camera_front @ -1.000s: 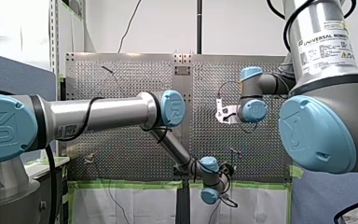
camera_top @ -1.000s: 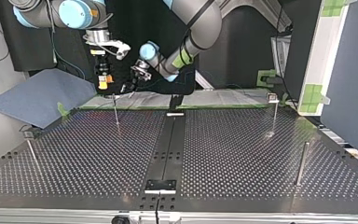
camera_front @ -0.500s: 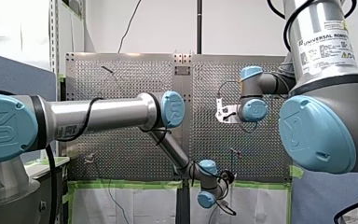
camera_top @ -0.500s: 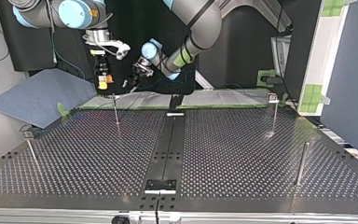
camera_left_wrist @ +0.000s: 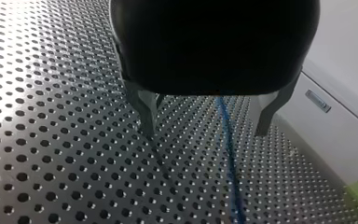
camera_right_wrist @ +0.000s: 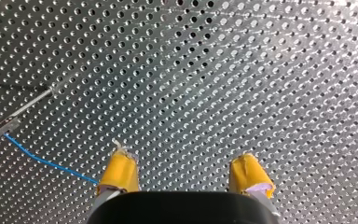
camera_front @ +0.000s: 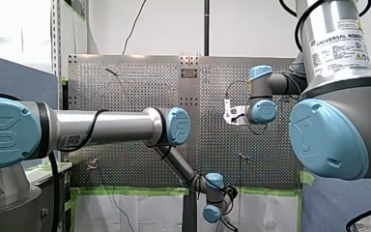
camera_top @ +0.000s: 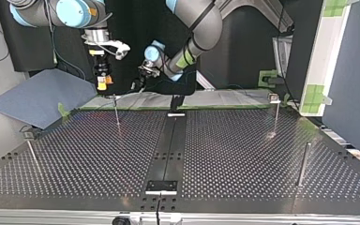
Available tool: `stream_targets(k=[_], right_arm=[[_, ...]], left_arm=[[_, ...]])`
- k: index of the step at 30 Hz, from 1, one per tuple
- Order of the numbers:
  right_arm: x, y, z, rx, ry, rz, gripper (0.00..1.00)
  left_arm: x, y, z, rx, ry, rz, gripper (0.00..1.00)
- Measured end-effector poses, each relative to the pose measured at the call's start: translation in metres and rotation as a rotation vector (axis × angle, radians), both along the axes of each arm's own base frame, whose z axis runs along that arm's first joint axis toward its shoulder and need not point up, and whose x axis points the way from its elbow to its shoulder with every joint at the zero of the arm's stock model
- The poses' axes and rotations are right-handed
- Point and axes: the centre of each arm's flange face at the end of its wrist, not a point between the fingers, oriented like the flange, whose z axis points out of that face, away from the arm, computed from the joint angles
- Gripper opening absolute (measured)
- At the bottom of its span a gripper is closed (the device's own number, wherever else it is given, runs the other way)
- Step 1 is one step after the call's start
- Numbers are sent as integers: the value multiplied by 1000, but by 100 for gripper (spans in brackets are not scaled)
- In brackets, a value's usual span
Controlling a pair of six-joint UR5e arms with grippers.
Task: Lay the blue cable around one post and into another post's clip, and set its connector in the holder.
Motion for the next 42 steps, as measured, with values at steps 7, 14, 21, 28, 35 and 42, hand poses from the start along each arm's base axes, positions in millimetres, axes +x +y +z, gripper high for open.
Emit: stream_targets(k=[7,14,21,28,35,42], right_arm=[[0,0,0,1,1,0,98],[0,0,0,2,1,0,98],[0,0,0,2,0,-1,98],[-1,-1,0,0,-1,-3,98],[-2,-1,0,3,2,-5,98],[-3,-2,-1,5,3,-11,98]], left_arm=[[19,-9,23,5,-70,52,99],[33,-8,35,35,-115,125,99],[41,8,43,99,-125,209,99],[57,23,73,113,-172,303,99],[68,35,104,121,-215,388,99],[58,31,135,117,-253,445,99]])
